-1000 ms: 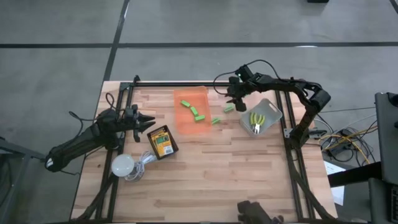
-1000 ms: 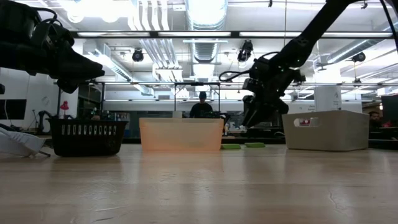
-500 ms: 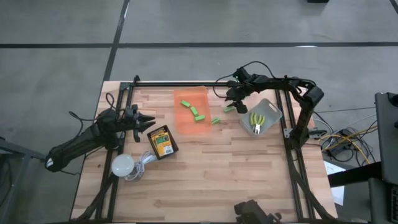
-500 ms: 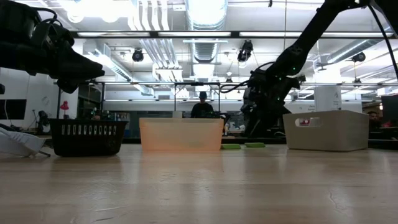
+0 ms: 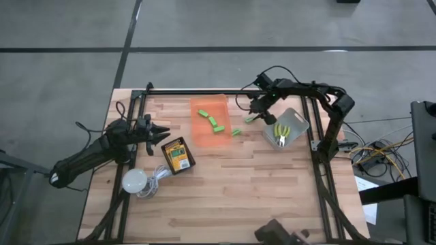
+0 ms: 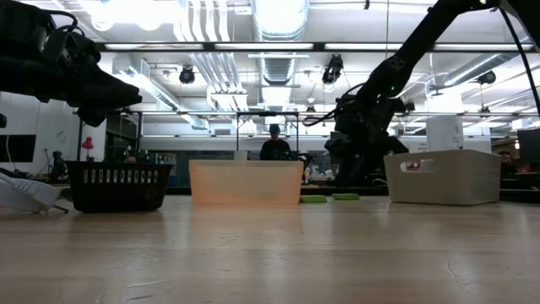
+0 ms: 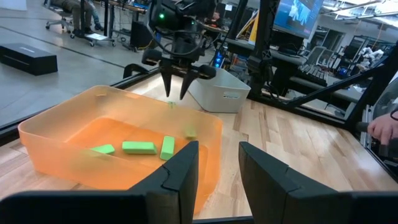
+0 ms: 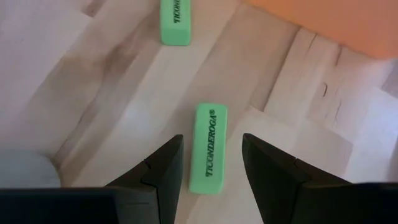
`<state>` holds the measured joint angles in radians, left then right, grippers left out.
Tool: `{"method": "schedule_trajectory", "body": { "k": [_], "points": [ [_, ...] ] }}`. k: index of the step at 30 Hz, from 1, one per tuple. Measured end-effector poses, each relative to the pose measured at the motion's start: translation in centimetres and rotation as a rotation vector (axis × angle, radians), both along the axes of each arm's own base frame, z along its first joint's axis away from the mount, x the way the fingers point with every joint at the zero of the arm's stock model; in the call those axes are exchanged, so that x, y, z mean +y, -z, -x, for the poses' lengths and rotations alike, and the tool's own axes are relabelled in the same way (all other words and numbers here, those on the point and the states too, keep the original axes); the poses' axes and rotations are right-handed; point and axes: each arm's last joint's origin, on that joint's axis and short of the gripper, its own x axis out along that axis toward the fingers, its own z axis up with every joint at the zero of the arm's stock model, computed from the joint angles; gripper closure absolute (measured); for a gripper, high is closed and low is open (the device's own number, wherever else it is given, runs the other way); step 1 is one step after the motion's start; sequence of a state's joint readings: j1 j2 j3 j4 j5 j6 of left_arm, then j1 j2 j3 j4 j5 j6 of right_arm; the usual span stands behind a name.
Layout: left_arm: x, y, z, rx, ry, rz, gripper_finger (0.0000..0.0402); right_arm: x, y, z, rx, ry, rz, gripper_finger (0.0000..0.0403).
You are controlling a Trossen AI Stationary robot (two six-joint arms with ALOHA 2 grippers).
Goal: Pick & Place School Supplies
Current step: Put the green eraser into the orange bin
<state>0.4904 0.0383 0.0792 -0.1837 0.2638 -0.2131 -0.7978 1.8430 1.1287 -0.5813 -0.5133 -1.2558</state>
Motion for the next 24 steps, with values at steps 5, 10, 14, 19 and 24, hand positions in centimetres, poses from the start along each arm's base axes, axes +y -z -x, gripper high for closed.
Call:
{"method": "schedule_trajectory", "body": {
  "k": [5, 10, 14, 19, 24],
  "points": [
    [0.0, 0.0, 0.0, 0.0, 0.0, 0.0, 0.0282, -0.1, 1.3, -0.6, 0.01, 0.056, -0.049, 0.0243],
    [0.0, 0.0, 0.0, 0.0, 0.0, 0.0, 0.0282, -0.4, 1.8, -1.2, 0.021, 0.068, -0.069, 0.0243],
    [0.0, 0.0, 0.0, 0.0, 0.0, 0.0, 0.0282, -0.5, 2.4, -1.3, 0.037, 0.078, -0.09, 0.0243],
    [0.0, 0.0, 0.0, 0.0, 0.0, 0.0, 0.0282, -0.4, 2.6, -1.3, 0.039, 0.068, -0.097, 0.0243],
    [0.0, 0.0, 0.0, 0.0, 0.0, 0.0, 0.0282, -0.4, 2.5, -1.3, 0.047, 0.067, -0.083, 0.0246]
  ]
}}
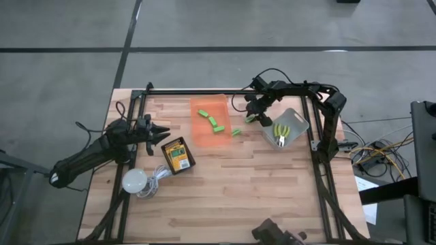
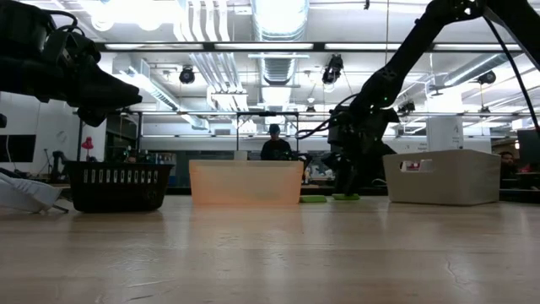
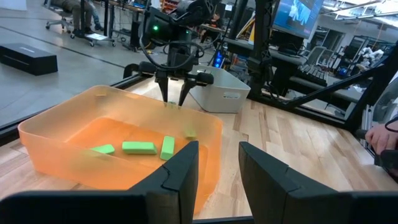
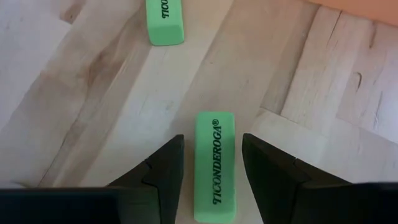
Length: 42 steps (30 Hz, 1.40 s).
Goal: Pick & Place School Supplies
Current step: Put the green eraser into the orange bin
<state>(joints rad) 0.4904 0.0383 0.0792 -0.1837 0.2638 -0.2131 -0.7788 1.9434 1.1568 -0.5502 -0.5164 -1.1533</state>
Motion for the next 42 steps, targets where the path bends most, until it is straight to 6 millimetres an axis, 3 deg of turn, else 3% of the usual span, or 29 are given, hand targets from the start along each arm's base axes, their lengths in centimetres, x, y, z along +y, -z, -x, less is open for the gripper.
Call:
{"method": "schedule_trajectory", "body": {
  "k": [14, 23, 35, 42],
  "points": [
    [0.0, 0.0, 0.0, 0.0, 0.0, 0.0, 0.0282, 0.2, 0.0, 0.1, 0.019, -0.003, -0.008, 0.0349],
    [0.0, 0.0, 0.0, 0.0, 0.0, 0.0, 0.0282, 0.2, -0.2, 0.2, 0.018, -0.002, -0.006, 0.0358],
    [0.0, 0.0, 0.0, 0.0, 0.0, 0.0, 0.0282, 0.2, -3.2, 0.2, -0.056, 0.008, 0.094, 0.0375],
    [0.0, 0.0, 0.0, 0.0, 0.0, 0.0, 0.0282, 0.2, -3.4, 0.3, -0.056, 0.036, 0.086, 0.037]
  ]
}}
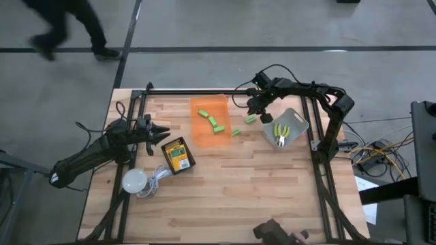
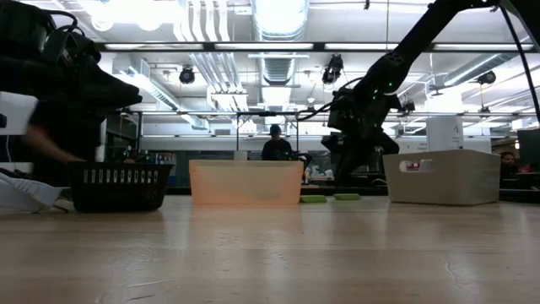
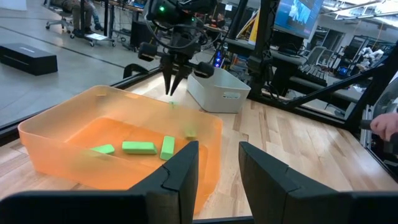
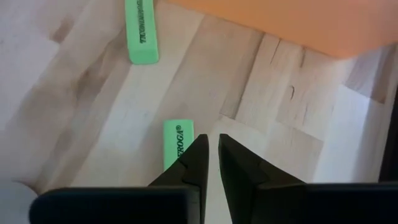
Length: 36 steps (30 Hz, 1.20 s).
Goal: Pick & Place School Supplies
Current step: Put the green eraser into the orange bin
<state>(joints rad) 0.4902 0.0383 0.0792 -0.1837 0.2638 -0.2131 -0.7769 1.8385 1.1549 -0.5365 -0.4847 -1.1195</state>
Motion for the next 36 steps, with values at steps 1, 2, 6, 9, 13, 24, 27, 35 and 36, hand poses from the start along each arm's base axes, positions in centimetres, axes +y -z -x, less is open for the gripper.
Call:
{"method": "schedule_trajectory", "body": {
  "k": [1, 2, 6, 9, 13, 24, 27, 35, 36],
  "points": [
    [0.0, 0.0, 0.0, 0.0, 0.0, 0.0, 0.0282, 0.0, 0.0, 0.0, 0.003, -0.015, 0.017, 0.0367],
    [0.0, 0.0, 0.0, 0.0, 0.0, 0.0, 0.0282, 0.0, 0.0, 0.0, 0.003, -0.049, 0.041, 0.0362],
    [0.0, 0.0, 0.0, 0.0, 0.0, 0.0, 0.0282, -0.6, 0.0, 0.4, -0.021, -0.157, 0.136, 0.0337],
    [0.0, 0.0, 0.0, 0.0, 0.0, 0.0, 0.0282, -1.1, 0.5, 0.6, -0.037, -0.192, 0.147, 0.0312],
    [0.0, 0.0, 0.0, 0.0, 0.0, 0.0, 0.0282, -1.4, 1.8, 0.8, -0.047, -0.2, 0.078, 0.0277],
    [0.0, 0.0, 0.0, 0.0, 0.0, 0.0, 0.0282, -0.9, 2.3, 1.1, -0.002, -0.204, 0.01, 0.0208],
    [0.0, 0.0, 0.0, 0.0, 0.0, 0.0, 0.0282, -0.6, 2.4, 1.2, 0.017, -0.207, -0.015, 0.0207],
    [0.0, 0.0, 0.0, 0.0, 0.0, 0.0, 0.0282, -0.4, 2.7, 1.0, 0.041, -0.214, -0.004, 0.0206],
    [0.0, 0.0, 0.0, 0.0, 0.0, 0.0, 0.0282, -0.3, 2.8, 0.9, 0.044, -0.217, -0.004, 0.0206]
  ]
}}
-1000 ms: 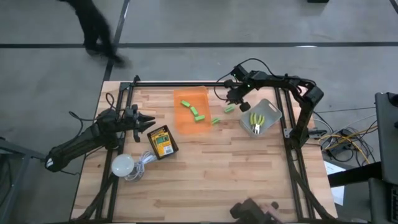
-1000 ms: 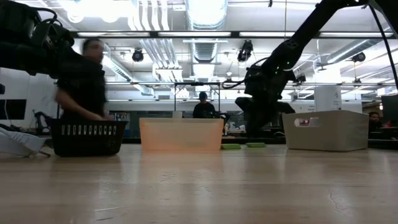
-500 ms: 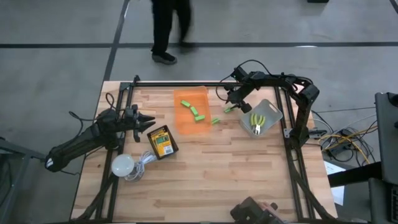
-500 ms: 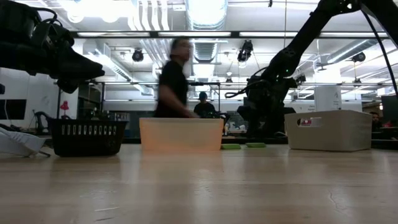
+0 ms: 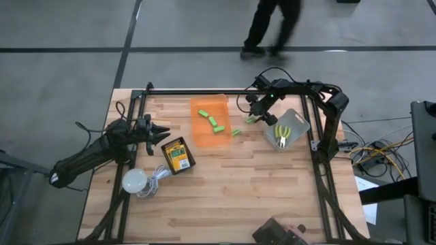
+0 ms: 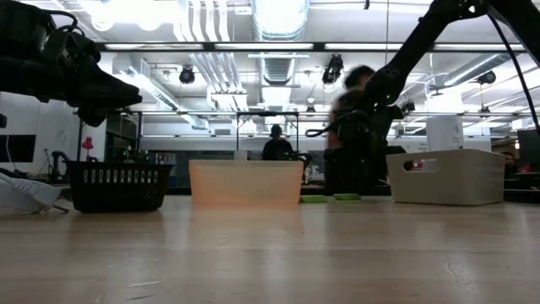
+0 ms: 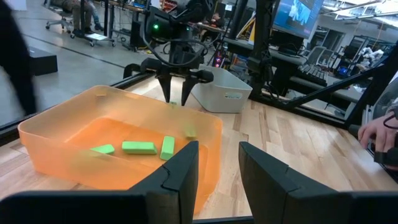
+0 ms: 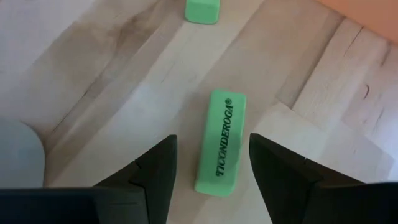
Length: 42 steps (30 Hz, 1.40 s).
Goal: Pick & Place School Supplies
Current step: Put the green eraser into the orange bin
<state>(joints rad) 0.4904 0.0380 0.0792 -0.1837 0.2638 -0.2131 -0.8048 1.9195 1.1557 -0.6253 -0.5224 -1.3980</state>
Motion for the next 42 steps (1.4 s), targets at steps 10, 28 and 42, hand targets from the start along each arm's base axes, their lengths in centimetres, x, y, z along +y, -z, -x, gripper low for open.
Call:
{"method": "schedule_trajectory", "body": {
  "k": [10, 28, 42],
  "points": [
    [0.0, 0.0, 0.0, 0.0, 0.0, 0.0, 0.0282, 0.7, 0.4, -0.8, 0.075, -0.011, 0.042, 0.0207],
    [0.0, 0.0, 0.0, 0.0, 0.0, 0.0, 0.0282, 0.4, 0.1, -1.1, 0.108, -0.004, 0.082, 0.0321],
    [0.0, 0.0, 0.0, 0.0, 0.0, 0.0, 0.0282, 0.3, -0.6, -1.3, 0.117, -0.004, 0.075, 0.0347]
  ]
}}
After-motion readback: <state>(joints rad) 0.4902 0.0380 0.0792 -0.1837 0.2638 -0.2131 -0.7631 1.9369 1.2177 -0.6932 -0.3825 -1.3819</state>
